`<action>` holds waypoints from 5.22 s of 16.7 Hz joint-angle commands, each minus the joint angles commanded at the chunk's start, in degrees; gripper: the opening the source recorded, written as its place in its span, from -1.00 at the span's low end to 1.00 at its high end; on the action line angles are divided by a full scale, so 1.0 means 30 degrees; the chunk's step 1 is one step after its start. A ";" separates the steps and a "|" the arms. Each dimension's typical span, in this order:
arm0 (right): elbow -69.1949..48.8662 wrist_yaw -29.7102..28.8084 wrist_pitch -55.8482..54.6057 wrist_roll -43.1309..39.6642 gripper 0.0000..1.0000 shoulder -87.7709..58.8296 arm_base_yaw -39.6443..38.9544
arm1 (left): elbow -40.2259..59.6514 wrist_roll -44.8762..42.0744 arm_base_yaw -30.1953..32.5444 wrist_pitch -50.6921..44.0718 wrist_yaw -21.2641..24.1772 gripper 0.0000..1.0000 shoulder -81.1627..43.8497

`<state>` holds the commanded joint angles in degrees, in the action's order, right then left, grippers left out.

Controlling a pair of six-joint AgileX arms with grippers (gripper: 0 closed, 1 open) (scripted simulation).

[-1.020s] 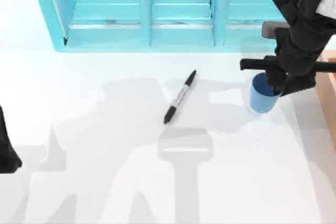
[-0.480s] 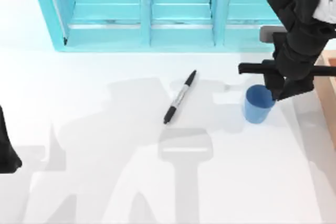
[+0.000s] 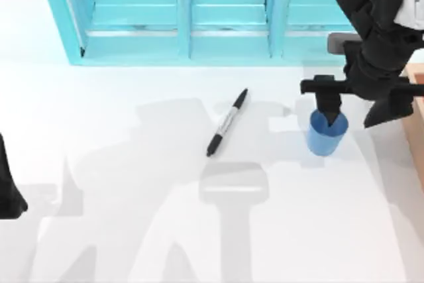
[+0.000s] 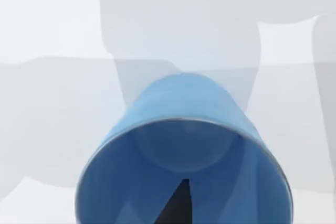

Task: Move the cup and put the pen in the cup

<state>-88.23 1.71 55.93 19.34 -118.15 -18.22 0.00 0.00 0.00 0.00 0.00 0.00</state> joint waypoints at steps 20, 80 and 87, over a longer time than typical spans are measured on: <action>-0.8569 0.0017 0.8291 -0.0001 1.00 -0.0471 0.0109 | 0.0000 0.0000 0.0000 0.0000 0.0000 1.00 0.0000; -0.9144 0.1301 -0.1900 1.4246 -1.00 -0.9048 -0.5357 | 0.0000 0.0000 0.0000 0.0000 0.0000 1.00 0.0000; -0.8757 0.0620 -0.0493 1.3565 -1.00 -0.7387 -0.5187 | 0.0000 0.0000 0.0000 0.0000 0.0000 1.00 0.0000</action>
<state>-114.50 3.57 54.45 60.03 -140.31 -33.78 0.00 0.00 0.00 0.00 0.00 0.00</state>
